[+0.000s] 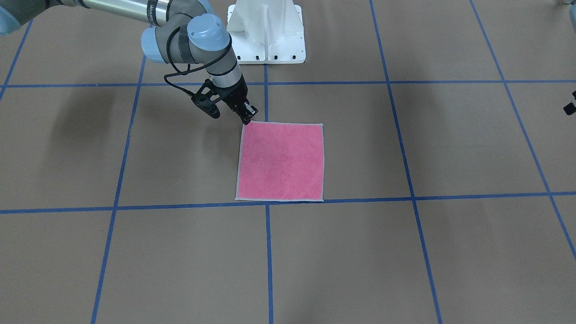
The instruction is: Fold towel twice with both arms
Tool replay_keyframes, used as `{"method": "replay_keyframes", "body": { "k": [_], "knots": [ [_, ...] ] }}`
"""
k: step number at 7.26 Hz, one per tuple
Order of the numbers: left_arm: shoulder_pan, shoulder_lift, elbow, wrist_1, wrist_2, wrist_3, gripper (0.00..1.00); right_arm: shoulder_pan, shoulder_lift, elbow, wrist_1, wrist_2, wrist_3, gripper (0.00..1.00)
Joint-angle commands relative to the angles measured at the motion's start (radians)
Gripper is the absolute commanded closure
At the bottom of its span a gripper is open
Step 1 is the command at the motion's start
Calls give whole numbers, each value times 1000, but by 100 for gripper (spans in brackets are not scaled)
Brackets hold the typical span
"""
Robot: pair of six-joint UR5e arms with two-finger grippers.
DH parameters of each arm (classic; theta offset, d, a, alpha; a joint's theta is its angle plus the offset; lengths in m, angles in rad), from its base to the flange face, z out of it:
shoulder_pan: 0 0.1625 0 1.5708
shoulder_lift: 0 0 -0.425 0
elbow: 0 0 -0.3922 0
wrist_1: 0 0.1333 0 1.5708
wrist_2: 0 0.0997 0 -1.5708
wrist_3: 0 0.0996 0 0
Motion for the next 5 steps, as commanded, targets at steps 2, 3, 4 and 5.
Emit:
{"method": "replay_keyframes", "body": {
  "k": [2,3,4,5],
  "knots": [
    [131,-1,2,-244,-7,-391,0,9,-68,83,-2,6,1,100],
    [188,-4,2,-376,-1,-595,0,14,-76,89,-2,8,1,100],
    [266,-32,0,-481,5,-826,0,14,-100,108,-2,11,0,100],
    [340,-100,0,-544,58,-1052,0,14,-107,122,-2,12,0,100]
  ]
}}
